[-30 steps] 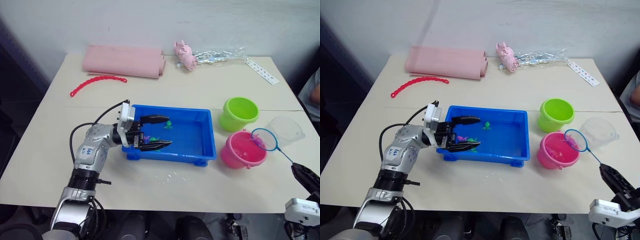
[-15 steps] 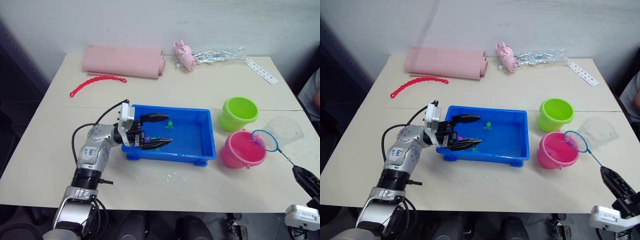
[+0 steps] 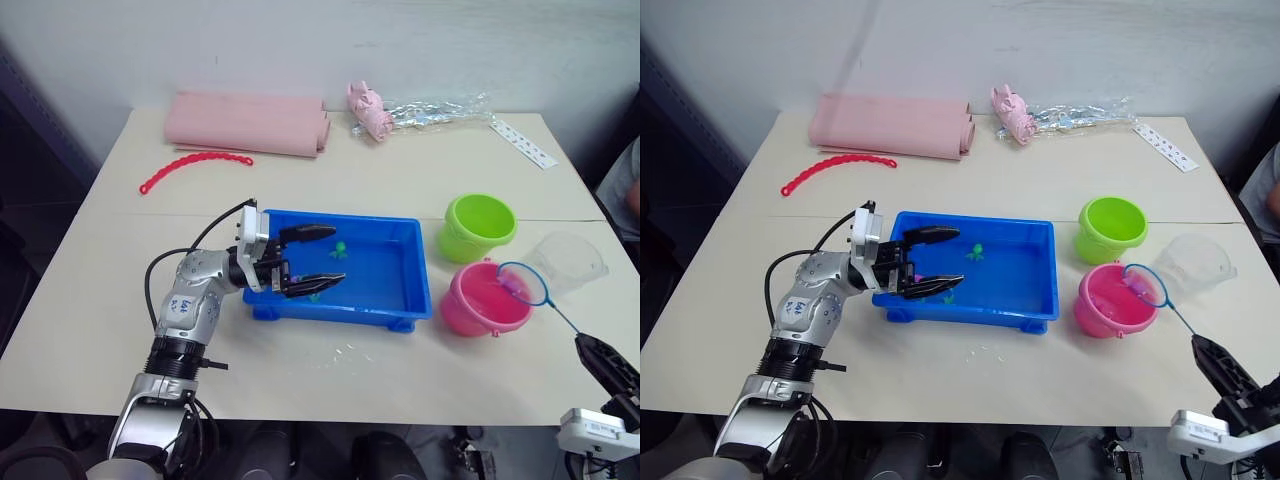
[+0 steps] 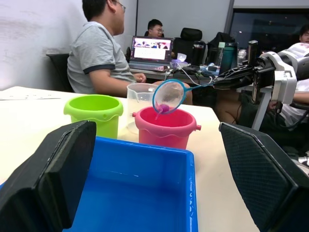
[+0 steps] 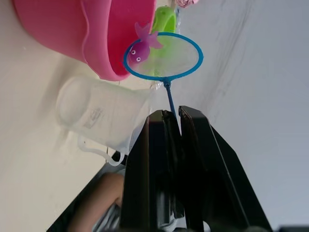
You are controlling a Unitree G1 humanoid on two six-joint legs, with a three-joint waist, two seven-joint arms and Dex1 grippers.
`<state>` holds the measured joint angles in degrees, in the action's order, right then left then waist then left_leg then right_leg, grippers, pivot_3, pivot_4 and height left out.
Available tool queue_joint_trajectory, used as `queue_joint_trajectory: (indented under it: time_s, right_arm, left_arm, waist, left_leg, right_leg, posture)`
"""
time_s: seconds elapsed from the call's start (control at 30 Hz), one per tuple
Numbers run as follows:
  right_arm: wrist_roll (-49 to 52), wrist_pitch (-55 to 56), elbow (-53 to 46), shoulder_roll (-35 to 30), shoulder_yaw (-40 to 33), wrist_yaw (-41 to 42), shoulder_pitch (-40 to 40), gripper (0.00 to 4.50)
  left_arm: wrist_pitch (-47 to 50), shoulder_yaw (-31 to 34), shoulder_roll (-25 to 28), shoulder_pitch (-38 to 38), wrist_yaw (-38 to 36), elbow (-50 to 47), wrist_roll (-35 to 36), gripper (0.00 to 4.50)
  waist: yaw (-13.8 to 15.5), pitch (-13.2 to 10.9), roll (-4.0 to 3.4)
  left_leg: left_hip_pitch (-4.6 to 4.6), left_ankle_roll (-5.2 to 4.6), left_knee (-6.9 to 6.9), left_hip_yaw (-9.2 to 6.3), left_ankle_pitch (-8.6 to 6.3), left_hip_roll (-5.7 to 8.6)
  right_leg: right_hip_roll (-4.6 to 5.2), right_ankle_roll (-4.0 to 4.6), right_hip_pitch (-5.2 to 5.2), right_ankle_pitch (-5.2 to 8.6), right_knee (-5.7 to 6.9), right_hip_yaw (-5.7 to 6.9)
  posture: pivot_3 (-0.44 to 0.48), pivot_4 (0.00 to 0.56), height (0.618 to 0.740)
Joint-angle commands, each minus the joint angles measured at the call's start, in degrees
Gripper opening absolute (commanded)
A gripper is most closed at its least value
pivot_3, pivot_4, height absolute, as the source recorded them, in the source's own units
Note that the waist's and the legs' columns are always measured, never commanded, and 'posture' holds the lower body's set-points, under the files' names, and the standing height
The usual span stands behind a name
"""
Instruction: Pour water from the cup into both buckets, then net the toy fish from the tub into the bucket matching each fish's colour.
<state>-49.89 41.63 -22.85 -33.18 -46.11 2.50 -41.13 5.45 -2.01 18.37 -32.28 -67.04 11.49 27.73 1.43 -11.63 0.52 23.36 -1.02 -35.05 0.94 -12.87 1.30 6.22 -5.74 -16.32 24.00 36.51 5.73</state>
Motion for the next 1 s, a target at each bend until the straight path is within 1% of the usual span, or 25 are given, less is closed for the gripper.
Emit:
queue_joint_trajectory:
  time_s: [0.03, 0.07, 0.17, 0.3, 0.37, 0.43, 0.57, 0.67, 0.73, 0.77, 0.87, 0.9, 0.93, 1.0]
  right_arm:
    - [0.28, -1.57, -1.98, 0.58, -1.01, -1.48, -0.32, 0.0]
    - [0.23, -2.31, -2.22, 0.99, -1.47, -1.92, -0.22, 0.0]
    - [-0.57, 0.37, -2.65, 1.43, 1.88, -2.14, -2.68, 0.0]
    - [-0.13, -2.87, -2.74, 2.05, -0.74, -3.62, -1.96, 0.0]
    - [-0.89, -0.62, -3.4, 1.35, 2.86, -3.07, -2.7, 0.0]
    - [-1.75, -1.13, -3.67, 1.59, 3.59, -3.15, -2.79, 0.0]
    - [-0.62, -4.36, -1.78, 0.54, 0.69, -3.95, -1.29, 0.0]
    - [2.36, -3.21, -1.08, -0.43, 1.12, -3.89, -1.24, 0.0]
    - [11.88, -2.85, -1.66, -1.72, 2.94, 0.22, -1.96, 0.0]
    - [19.5, -3.59, -1.88, -2.38, 4.51, 3.25, -2.52, 0.0]
    - [36.78, -7.68, -2.76, -3.82, 7.16, 10.53, -3.1, 0.0]
    - [43.9, -10.91, -3.73, -4.46, 8.02, 13.4, -2.93, 0.0]
    - [48.9, -13.31, -4.5, -4.83, 8.54, 15.6, -2.75, 0.0]
    - [67.51, -21.46, -9.26, -6.13, 10.02, 19.75, -1.96, 0.0]
  left_arm:
    - [-1.18, 0.5, -0.07, 0.32, 0.11, -1.27, -0.13, 4.47]
    - [-1.18, 0.6, -0.09, 0.27, 0.26, -1.33, -0.05, 4.47]
    - [-1.21, 0.67, -0.1, 0.31, 0.58, -1.29, -0.07, 4.47]
    - [-0.98, 1.0, 0.16, 0.28, 0.94, -1.45, 0.19, 4.47]
    - [-0.85, 0.7, 0.3, 0.53, 0.69, -1.52, 0.08, 4.47]
    - [-1.04, 0.19, 0.51, 0.52, -0.11, -1.46, -0.16, 4.47]
    - [-0.66, 0.5, 0.23, 0.14, 0.34, -1.52, 0.09, 4.47]
    - [-0.56, 0.41, 0.36, 0.42, 0.17, -1.87, 0.12, 4.47]
    - [0.27, 0.86, 1.27, 0.99, -0.37, -2.52, 0.71, 4.47]
    - [0.9, 1.23, 2.08, 1.34, -0.9, -2.88, 1.16, 4.47]
    - [4.15, 3.26, 3.9, 1.73, -0.92, -3.94, 3.68, 4.47]
    - [5.48, 4.06, 5.07, 1.95, -1.4, -4.27, 4.53, 4.47]
    - [6.41, 4.59, 5.89, 2.14, -1.81, -4.52, 5.04, 4.47]
    - [7.53, 5.92, 8.79, 2.93, -3.14, -4.46, 5.29, 4.47]
  waist:
    - [0.01, 0.0, -0.01]
    - [0.01, 0.0, -0.01]
    - [0.01, 0.01, -0.01]
    - [0.01, 0.01, -0.02]
    - [-0.03, 0.01, -0.02]
    - [-0.02, 0.01, -0.02]
    - [0.01, 0.04, -0.07]
    - [0.0, 0.04, -0.07]
    - [-0.04, 0.05, -0.08]
    - [-0.11, 0.05, -0.08]
    - [-0.21, 0.04, -0.08]
    - [-0.18, 0.04, -0.08]
    - [-0.2, 0.04, -0.08]
    - [-0.2, 0.05, -0.08]
  left_leg:
    - [0.0, 0.0, 0.0, 0.0, 0.0, 0.0]
    - [0.0, 0.0, 0.01, 0.0, 0.0, 0.0]
    - [0.0, 0.0, 0.0, -0.01, 0.0, 0.0]
    - [0.0, 0.0, 0.0, 0.0, 0.0, 0.01]
    - [-0.02, 0.0, 0.0, 0.04, 0.0, 0.02]
    - [-0.04, 0.01, 0.0, 0.02, 0.01, -0.01]
    - [-0.04, 0.02, 0.02, 0.02, 0.01, -0.01]
    - [-0.04, 0.02, 0.01, 0.03, 0.01, -0.01]
    - [-0.04, 0.02, 0.01, 0.02, 0.02, -0.03]
    - [-0.04, 0.02, 0.02, 0.02, 0.02, -0.03]
    - [-0.05, 0.01, 0.02, 0.02, 0.02, -0.08]
    - [-0.05, 0.01, 0.02, 0.02, 0.02, -0.09]
    - [-0.05, 0.01, -0.01, 0.02, 0.02, -0.09]
    - [-0.09, -0.02, -0.02, 0.01, 0.03, -0.08]
  right_leg:
    - [0.0, 0.0, 0.0, 0.0, 0.0, 0.0]
    - [0.0, 0.0, 0.0, 0.0, 0.0, 0.0]
    - [0.0, 0.0, 0.0, 0.0, 0.01, 0.01]
    - [0.0, 0.0, 0.0, 0.0, 0.01, 0.0]
    - [0.0, 0.0, 0.0, 0.0, 0.01, -0.06]
    - [-0.03, 0.0, 0.0, 0.0, 0.02, -0.06]
    - [-0.05, 0.01, 0.0, 0.0, 0.02, -0.09]
    - [-0.06, 0.01, 0.0, 0.0, 0.02, -0.1]
    - [-0.08, 0.01, 0.0, 0.0, 0.03, -0.1]
    - [-0.07, 0.01, 0.0, 0.0, 0.03, -0.1]
    - [-0.09, 0.01, 0.01, 0.0, 0.05, -0.08]
    - [-0.09, 0.01, 0.01, 0.0, 0.05, -0.08]
    - [-0.08, 0.01, 0.02, 0.0, 0.09, -0.06]
    - [-0.06, 0.01, 0.1, 0.0, 0.08, -0.05]
  posture:
    - [0.0, 0.15, 0.74]
    - [0.0, 0.15, 0.74]
    - [0.0, 0.15, 0.74]
    - [0.0, 0.15, 0.74]
    - [0.0, 0.15, 0.74]
    - [0.0, 0.15, 0.74]
    - [0.0, 0.15, 0.74]
    - [0.0, 0.15, 0.74]
    - [0.0, 0.15, 0.74]
    - [0.0, 0.15, 0.74]
    - [0.0, 0.15, 0.74]
    - [0.0, 0.15, 0.74]
    - [0.0, 0.15, 0.74]
    - [0.0, 0.15, 0.74]
